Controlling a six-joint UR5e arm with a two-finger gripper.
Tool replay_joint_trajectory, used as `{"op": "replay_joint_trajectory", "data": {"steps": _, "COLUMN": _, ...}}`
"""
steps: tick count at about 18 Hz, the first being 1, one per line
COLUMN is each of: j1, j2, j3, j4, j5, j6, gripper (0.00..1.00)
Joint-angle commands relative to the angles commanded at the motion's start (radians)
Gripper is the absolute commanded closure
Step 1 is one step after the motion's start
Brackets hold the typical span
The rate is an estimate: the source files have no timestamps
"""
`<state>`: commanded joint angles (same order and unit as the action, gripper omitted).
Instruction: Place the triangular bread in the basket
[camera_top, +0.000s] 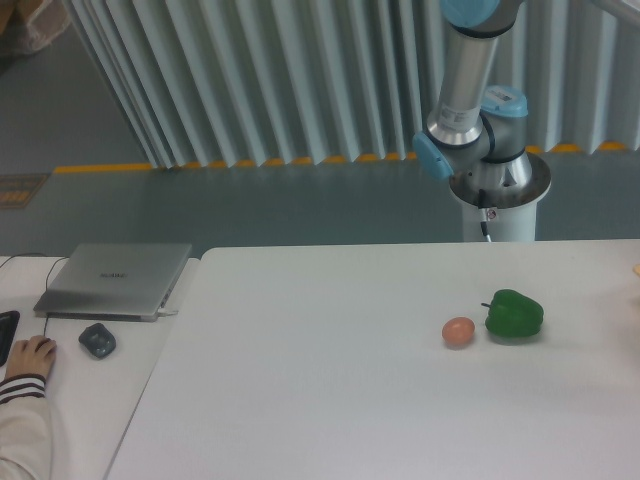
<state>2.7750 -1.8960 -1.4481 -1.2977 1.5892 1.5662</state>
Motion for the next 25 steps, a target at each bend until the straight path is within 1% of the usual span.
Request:
{"op": "replay_joint_trajectory", "data": {"steps": 1, "j1": -0.005, "j2": 0.002, "j3": 0.002, "j4": -0.003, "j5": 0.002, "j6": -0.005, "gripper": 0.00}}
{"op": "replay_joint_trajectory", "data": {"steps": 2, "j1": -0.032, "j2": 0.005, "j3": 0.003, "j4": -0.009, "j5": 0.011, "j6": -0.006, "gripper": 0.00}}
{"op": "replay_joint_trajectory", "data": {"steps": 5, "j1": -0.052, "j2": 0.025, "j3": 0.011, "j4": -0.052, "j5": 0.009, "j6": -0.006, "gripper": 0.00}}
{"op": "replay_joint_trajectory", "data": {"steps": 6, "j1": -0.070, "j2": 0.023, "j3": 0.011, "j4": -0.069, "j5": 0.014, "j6": -0.002, "gripper": 0.00}}
{"op": "replay_joint_trajectory", "data": {"steps": 8, "j1": -0.083, "j2": 0.025, "j3": 0.011, "j4": -0.077, "j5": 0.015, "j6": -0.002, "gripper": 0.00}}
{"op": "replay_joint_trajectory", "data": {"steps": 10, "j1": -0.100, "j2": 0.026, "j3": 0.009, "j4": -0.106, "j5": 0.015, "j6": -0.006, "gripper": 0.00}}
{"op": "replay_joint_trajectory", "data": {"steps": 13, "j1": -0.149, "j2": 0.034, "j3": 0.000, "j4": -0.117, "j5": 0.040, "j6": -0.014, "gripper": 0.00}}
{"op": "replay_joint_trajectory", "data": {"steps": 14, "j1": -0.164, "j2": 0.038, "j3": 0.002, "j4": -0.129, "j5": 0.049, "j6": -0.014, "gripper": 0.00}}
{"op": "replay_joint_trajectory", "data": {"steps": 16, "j1": -0.170, "j2": 0.041, "j3": 0.003, "j4": -0.158, "j5": 0.051, "j6": -0.012, "gripper": 0.00}}
{"op": "replay_joint_trajectory", "data": {"steps": 18, "j1": -0.176, "j2": 0.049, "j3": 0.005, "j4": -0.193, "j5": 0.098, "j6": -0.008, "gripper": 0.00}}
{"op": "replay_joint_trajectory", "data": {"steps": 19, "j1": -0.201, "j2": 0.048, "j3": 0.005, "j4": -0.199, "j5": 0.144, "j6": -0.008, "gripper": 0.00}}
{"op": "replay_joint_trajectory", "data": {"steps": 20, "j1": -0.209, "j2": 0.048, "j3": 0.000, "j4": -0.199, "j5": 0.161, "j6": -0.005, "gripper": 0.00}}
{"op": "replay_joint_trajectory", "data": {"steps": 21, "j1": -0.212, "j2": 0.049, "j3": -0.002, "j4": -0.199, "j5": 0.153, "j6": -0.005, "gripper": 0.00}}
{"op": "replay_joint_trajectory", "data": {"steps": 23, "j1": -0.216, "j2": 0.055, "j3": -0.021, "j4": -0.198, "j5": 0.085, "j6": -0.009, "gripper": 0.00}}
{"op": "replay_joint_trajectory", "data": {"steps": 25, "j1": -0.224, "j2": 0.071, "j3": -0.040, "j4": -0.195, "j5": 0.046, "j6": -0.015, "gripper": 0.00}}
